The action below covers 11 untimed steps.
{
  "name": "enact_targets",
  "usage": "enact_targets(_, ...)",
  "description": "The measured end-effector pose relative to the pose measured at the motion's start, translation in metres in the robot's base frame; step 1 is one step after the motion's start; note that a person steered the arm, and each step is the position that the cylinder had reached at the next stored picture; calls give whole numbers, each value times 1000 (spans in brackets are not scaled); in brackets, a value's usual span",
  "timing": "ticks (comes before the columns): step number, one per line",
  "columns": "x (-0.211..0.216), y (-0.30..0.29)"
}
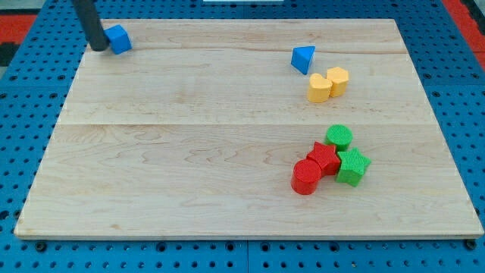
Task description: Push the blue triangle towards the blue cube
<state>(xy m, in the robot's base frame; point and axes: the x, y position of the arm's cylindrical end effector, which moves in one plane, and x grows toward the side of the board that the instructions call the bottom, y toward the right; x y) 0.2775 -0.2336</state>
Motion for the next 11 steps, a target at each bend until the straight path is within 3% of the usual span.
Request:
enact_targets(1,42,75)
enact_targets(2,22,170)
enact_targets(3,-22,219)
enact_targets(4,-35,328)
enact_targets(5,-21,428)
enact_targets(6,18,453)
enact_targets(9,29,189)
enact_targets(10,31,193)
enact_targets(11,33,248)
